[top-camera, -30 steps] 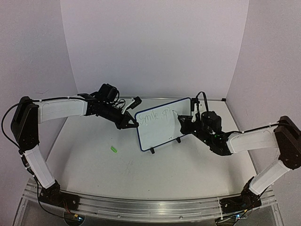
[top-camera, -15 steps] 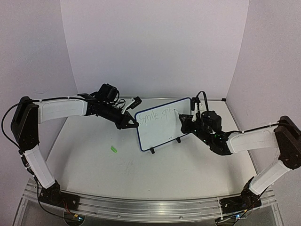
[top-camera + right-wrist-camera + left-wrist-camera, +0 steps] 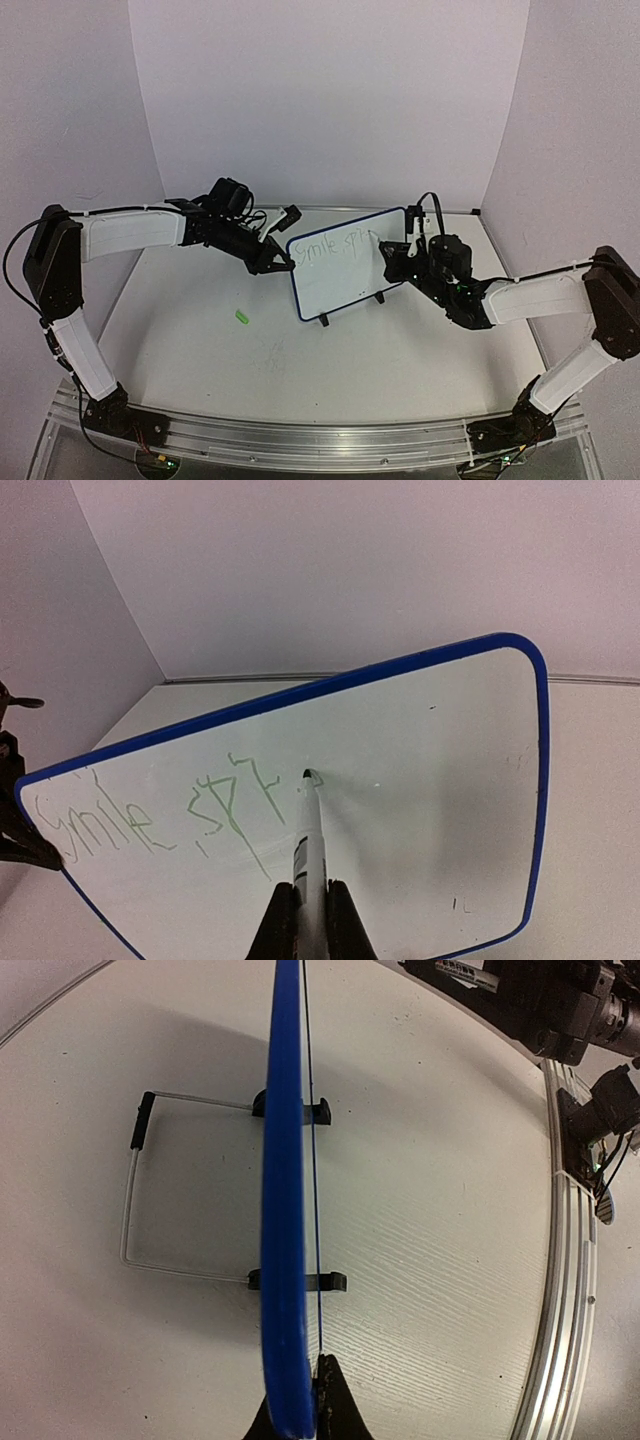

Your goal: Write a sentence on the whiteboard

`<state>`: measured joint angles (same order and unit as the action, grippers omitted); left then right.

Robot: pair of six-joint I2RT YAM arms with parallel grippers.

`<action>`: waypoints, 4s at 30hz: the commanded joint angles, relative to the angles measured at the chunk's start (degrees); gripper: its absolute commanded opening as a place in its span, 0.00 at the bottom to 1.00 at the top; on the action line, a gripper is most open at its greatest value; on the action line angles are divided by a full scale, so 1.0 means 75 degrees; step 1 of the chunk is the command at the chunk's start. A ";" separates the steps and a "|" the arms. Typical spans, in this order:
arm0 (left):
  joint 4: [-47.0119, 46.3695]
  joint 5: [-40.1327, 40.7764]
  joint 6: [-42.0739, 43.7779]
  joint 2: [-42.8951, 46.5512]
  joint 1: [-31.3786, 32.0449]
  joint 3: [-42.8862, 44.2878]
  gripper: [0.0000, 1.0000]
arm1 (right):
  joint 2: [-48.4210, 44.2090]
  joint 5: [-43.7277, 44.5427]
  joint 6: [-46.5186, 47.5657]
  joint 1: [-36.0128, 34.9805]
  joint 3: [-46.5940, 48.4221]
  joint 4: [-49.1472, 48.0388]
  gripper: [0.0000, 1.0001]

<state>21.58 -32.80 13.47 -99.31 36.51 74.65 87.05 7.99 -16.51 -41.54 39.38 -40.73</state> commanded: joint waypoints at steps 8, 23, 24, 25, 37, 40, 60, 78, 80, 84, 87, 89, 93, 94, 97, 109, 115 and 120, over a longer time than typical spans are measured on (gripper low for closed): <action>0.0569 0.0424 0.0262 -0.0169 0.0065 0.0129 0.00 | 0.0092 -0.0177 -0.0156 -0.0004 -0.0063 -0.0314 0.00; 0.0579 0.0438 0.0270 -0.0169 0.0065 0.0136 0.00 | 0.0345 -0.0074 -0.0316 -0.0004 -0.0170 -0.0316 0.00; 0.0582 0.0446 0.0270 -0.0156 0.0065 0.0136 0.00 | 0.0338 -0.0034 -0.0318 -0.0004 -0.0183 -0.0316 0.00; 0.0580 0.0445 0.0276 -0.0162 0.0065 0.0136 0.00 | 0.0327 0.0032 -0.0314 -0.0004 -0.0183 -0.0304 0.00; 0.0582 0.0442 0.0271 -0.0165 0.0065 0.0136 0.00 | 0.0068 0.0504 -0.0158 -0.0004 -0.0156 -0.0192 0.00; 0.0579 0.0441 0.0275 -0.0165 0.0065 0.0136 0.00 | 0.0033 0.0399 -0.0154 -0.0004 -0.0170 -0.0189 0.00; 0.0604 0.0510 0.0227 -0.0168 0.0065 0.0171 0.00 | -0.0616 0.0487 0.0224 0.0007 -0.0289 -0.0014 0.00; 0.0609 0.0481 0.0242 -0.0177 0.0065 0.0172 0.00 | -0.0009 0.0536 0.0466 0.0072 0.0211 -0.0084 0.00; 0.0604 0.0480 0.0242 -0.0186 0.0065 0.0171 0.00 | 0.0013 0.0513 0.0504 0.0077 0.0228 -0.0081 0.00; 0.0609 0.0487 0.0243 -0.0189 0.0065 0.0171 0.00 | 0.0008 0.0342 0.0628 0.0078 0.0224 -0.0123 0.00; 0.0603 0.0490 0.0242 -0.0207 0.0065 0.0171 0.00 | 0.0007 0.0244 0.0631 0.0078 0.0177 -0.0133 0.00; 0.0604 0.0494 0.0247 -0.0213 0.0065 0.0173 0.00 | 0.0021 0.0123 0.0622 0.0076 0.0112 -0.0133 0.00; 0.0600 0.0490 0.0248 -0.0223 0.0065 0.0172 0.00 | 0.0053 0.0064 0.0544 0.0077 -0.0040 -0.0133 0.00; 0.0605 0.0491 0.0245 -0.0227 0.0065 0.0171 0.00 | 0.0049 0.0071 0.0523 0.0077 -0.0085 -0.0128 0.00; 0.0605 0.0491 0.0248 -0.0236 0.0065 0.0181 0.00 | 0.0042 0.0140 0.0470 0.0076 -0.0182 -0.0127 0.00; 0.0618 0.0482 0.0248 -0.0238 0.0065 0.0183 0.00 | -0.0004 0.0548 0.0520 0.0086 -0.0109 -0.0076 0.00; 0.0614 0.0477 0.0247 -0.0244 0.0065 0.0183 0.00 | -0.0012 0.0627 0.0750 0.0076 0.0148 -0.0051 0.00; 0.0616 0.0470 0.0250 -0.0253 0.0065 0.0183 0.00 | 0.0006 0.0602 0.0861 0.0075 0.0310 -0.0048 0.00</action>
<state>22.04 -32.40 13.47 -99.39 36.71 75.00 86.70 11.35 -11.54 -41.17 38.59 -39.62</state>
